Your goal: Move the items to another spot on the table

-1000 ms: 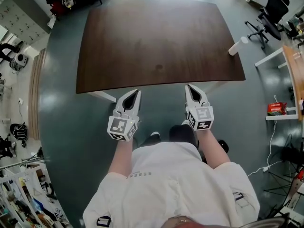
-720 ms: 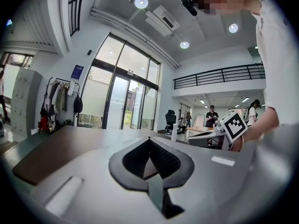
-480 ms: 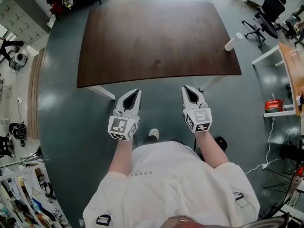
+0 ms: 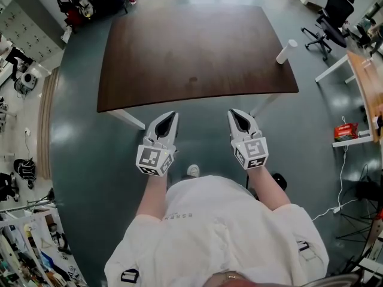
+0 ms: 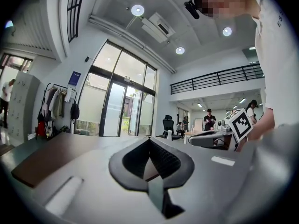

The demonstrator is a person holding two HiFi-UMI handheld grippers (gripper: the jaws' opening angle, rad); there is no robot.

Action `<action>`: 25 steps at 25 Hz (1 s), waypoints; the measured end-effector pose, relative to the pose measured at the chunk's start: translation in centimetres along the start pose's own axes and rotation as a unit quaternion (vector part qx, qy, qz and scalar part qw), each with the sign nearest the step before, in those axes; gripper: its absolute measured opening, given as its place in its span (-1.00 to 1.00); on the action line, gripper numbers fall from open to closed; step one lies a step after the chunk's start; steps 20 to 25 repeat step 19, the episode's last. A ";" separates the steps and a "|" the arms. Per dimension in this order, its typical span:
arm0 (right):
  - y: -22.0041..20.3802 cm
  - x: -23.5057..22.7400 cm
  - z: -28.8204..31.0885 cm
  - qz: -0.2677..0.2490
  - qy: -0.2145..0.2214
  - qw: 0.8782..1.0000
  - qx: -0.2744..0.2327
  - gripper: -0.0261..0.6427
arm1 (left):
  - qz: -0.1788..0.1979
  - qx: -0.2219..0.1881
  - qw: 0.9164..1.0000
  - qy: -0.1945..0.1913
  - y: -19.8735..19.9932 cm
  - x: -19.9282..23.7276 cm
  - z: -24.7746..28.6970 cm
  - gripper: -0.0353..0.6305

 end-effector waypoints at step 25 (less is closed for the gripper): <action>0.1 -1.0 -2.1 -0.001 -0.003 1.000 -0.009 -0.95 | 0.006 0.001 1.000 0.018 -0.1 -1.5 -1.2 -0.84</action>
Point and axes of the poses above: the fingertips, and each gripper's own axes: z forward along the fingers, x to its left, y out of its top, the point moved 7 cm from there along -z, backward along the fingers, and after that the axes turned 13 degrees about y, right-handed, at the moved point
